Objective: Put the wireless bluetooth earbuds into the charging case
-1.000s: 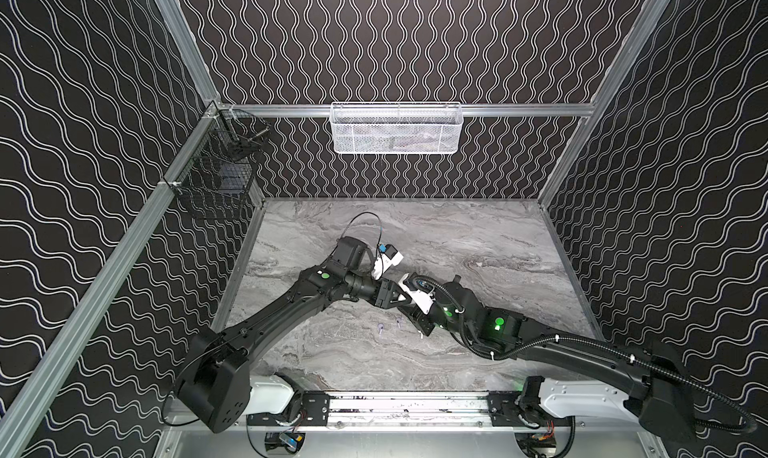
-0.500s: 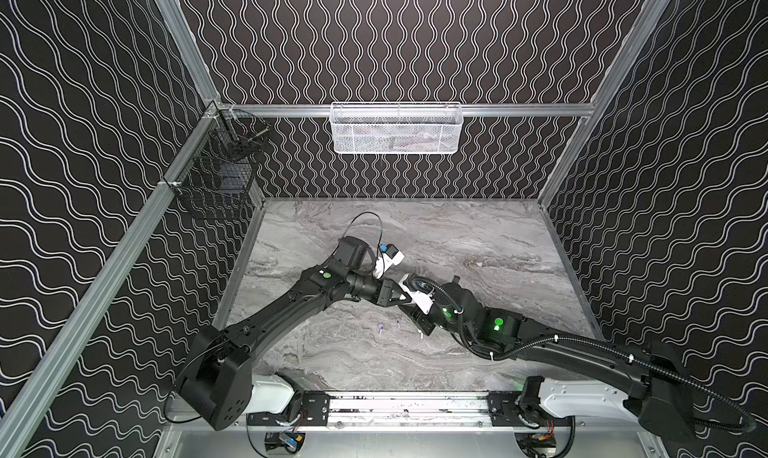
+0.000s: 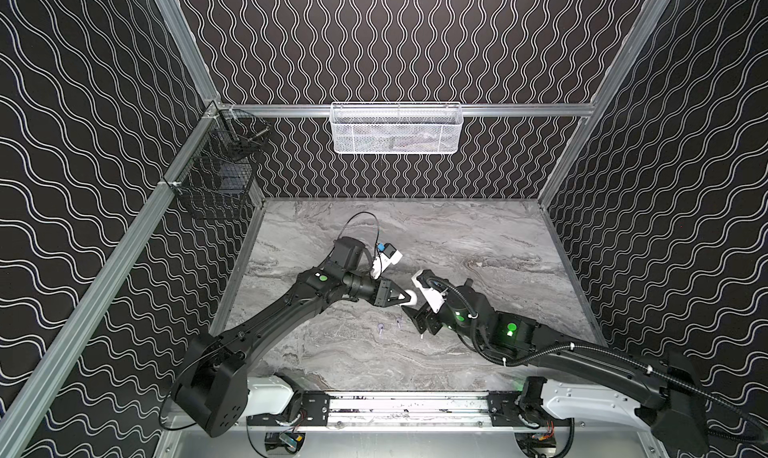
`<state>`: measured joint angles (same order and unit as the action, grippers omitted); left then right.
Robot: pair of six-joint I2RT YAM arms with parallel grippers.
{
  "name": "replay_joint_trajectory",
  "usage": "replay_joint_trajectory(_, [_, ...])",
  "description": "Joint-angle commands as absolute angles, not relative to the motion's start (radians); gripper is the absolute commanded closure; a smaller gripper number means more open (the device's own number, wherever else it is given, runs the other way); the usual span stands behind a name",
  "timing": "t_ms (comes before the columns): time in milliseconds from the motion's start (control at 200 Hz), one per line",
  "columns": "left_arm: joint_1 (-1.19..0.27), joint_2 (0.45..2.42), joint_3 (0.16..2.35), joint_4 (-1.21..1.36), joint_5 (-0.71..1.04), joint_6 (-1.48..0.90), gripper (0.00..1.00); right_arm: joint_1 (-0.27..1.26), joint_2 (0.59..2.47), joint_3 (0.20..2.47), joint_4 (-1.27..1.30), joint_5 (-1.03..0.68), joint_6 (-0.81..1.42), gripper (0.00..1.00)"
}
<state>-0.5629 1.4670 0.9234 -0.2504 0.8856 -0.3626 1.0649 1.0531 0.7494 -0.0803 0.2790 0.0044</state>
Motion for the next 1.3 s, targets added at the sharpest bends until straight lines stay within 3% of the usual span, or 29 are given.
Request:
replay_joint_trajectory(0, [-0.553,1.454,0.915,-0.179,0.903,-0.367,0.93,1.064,0.994,0.741,-0.118,0.281,0.086,0.11])
replay_joint_trajectory(160, [-0.534,1.441,0.905,-0.138,0.915,-0.39,0.94,1.017,0.888,0.696,-0.103,0.272,0.225,0.12])
replay_joint_trajectory(476, [-0.494,1.388,0.865,-0.018,0.961,-0.457,0.95,0.696,0.806,0.612,0.074,-0.272,0.442,0.17])
replay_joint_trajectory(731, [-0.473,1.346,0.829,0.119,1.008,-0.532,0.95,0.562,0.846,0.421,0.549,-0.675,0.627,0.23])
replay_joint_trajectory(1296, [-0.471,1.357,0.789,0.265,1.057,-0.633,0.95,0.552,1.073,0.378,1.038,-0.822,0.816,0.4])
